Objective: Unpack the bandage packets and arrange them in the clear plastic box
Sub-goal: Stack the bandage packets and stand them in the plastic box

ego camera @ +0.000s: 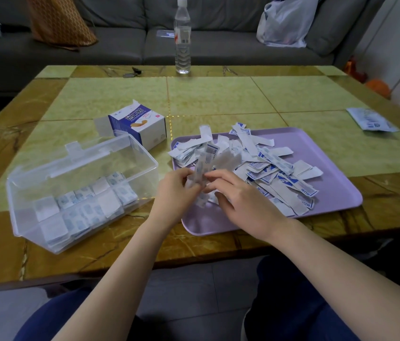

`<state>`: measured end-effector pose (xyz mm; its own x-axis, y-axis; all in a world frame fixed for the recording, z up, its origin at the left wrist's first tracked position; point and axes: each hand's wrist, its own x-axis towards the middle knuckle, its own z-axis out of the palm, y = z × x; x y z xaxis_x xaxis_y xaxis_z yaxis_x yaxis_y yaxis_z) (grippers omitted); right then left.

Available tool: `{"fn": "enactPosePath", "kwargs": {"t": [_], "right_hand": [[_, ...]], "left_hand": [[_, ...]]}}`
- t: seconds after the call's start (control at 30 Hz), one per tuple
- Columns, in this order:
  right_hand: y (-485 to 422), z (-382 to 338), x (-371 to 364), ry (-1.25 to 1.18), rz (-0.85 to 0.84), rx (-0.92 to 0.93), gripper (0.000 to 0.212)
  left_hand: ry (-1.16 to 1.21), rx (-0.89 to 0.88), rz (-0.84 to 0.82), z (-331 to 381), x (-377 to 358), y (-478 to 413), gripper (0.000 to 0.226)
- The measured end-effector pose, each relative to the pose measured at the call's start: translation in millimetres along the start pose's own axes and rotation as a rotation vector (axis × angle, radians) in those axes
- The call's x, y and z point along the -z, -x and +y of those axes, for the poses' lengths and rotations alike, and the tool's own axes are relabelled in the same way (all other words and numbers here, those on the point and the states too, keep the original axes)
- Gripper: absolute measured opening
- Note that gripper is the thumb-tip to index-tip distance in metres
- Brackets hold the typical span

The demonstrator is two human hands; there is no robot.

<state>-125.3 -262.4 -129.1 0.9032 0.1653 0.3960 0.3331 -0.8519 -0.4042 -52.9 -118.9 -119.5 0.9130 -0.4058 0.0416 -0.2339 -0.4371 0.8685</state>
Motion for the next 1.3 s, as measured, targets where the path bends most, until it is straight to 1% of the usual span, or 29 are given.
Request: {"fn": "enactPosePath", "kwargs": {"t": [0.03,0.07,0.13,0.2,0.27,0.33,0.43,0.47,0.53,0.6,0.7,0.8,0.93,1.03,1.1,1.17,1.23,1.3], "right_hand": [[-1,-1,1,0.025,0.027,0.007,0.025],[-2,-2,1,0.047,0.06,0.019,0.028],[-5,-3,2,0.079,0.126,0.043,0.041],[-7,-3,2,0.119,0.146,0.065,0.052],[-7,2,-2,0.198,0.111,0.068,0.058],[-5,7,-8,0.295,0.055,0.022,0.059],[0,14,-13,0.365,-0.03,-0.071,0.047],[1,15,-13,0.359,-0.066,-0.102,0.042],[0,15,-11,0.274,-0.14,-0.182,0.034],[-2,14,-7,0.205,-0.134,-0.25,0.027],[-4,12,-1,0.214,-0.107,-0.29,0.018],[-4,11,1,0.207,-0.092,-0.328,0.016],[-6,12,3,0.152,-0.063,-0.389,0.016],[-7,13,3,0.151,-0.057,-0.419,0.012],[-7,12,3,0.117,-0.045,-0.446,0.012],[-8,12,4,0.074,-0.027,-0.47,0.02],[-8,11,6,0.063,0.002,-0.423,0.018],[-7,8,7,0.033,0.018,-0.337,0.014]], "left_hand": [[-0.096,-0.038,0.032,-2,-1,1,0.017],[-0.204,-0.083,0.051,-3,-2,3,0.019],[-0.386,-0.149,0.058,-3,-5,6,0.006],[-0.45,-0.164,0.034,-3,-8,9,0.004],[-0.467,-0.187,-0.007,-2,-10,10,0.007],[-0.477,-0.214,-0.05,-3,-10,11,0.009],[-0.503,-0.217,-0.126,-7,-10,11,0.024],[-0.508,-0.21,-0.139,-9,-10,11,0.027],[-0.496,-0.183,-0.146,-11,-10,11,0.031],[-0.459,-0.152,-0.144,-10,-8,11,0.032],[-0.38,-0.124,-0.156,-9,-3,11,0.036],[-0.367,-0.121,-0.132,-11,2,12,0.036],[-0.566,-0.204,-0.034,-12,4,15,0.033],[-0.637,-0.209,-0.014,-12,2,19,0.041],[-0.636,-0.189,-0.026,-10,-1,21,0.05],[-0.604,-0.166,-0.02,-9,-4,22,0.061],[-0.54,-0.187,0.039,-8,-5,20,0.07],[-0.506,-0.247,0.109,-8,-3,16,0.069]]}}
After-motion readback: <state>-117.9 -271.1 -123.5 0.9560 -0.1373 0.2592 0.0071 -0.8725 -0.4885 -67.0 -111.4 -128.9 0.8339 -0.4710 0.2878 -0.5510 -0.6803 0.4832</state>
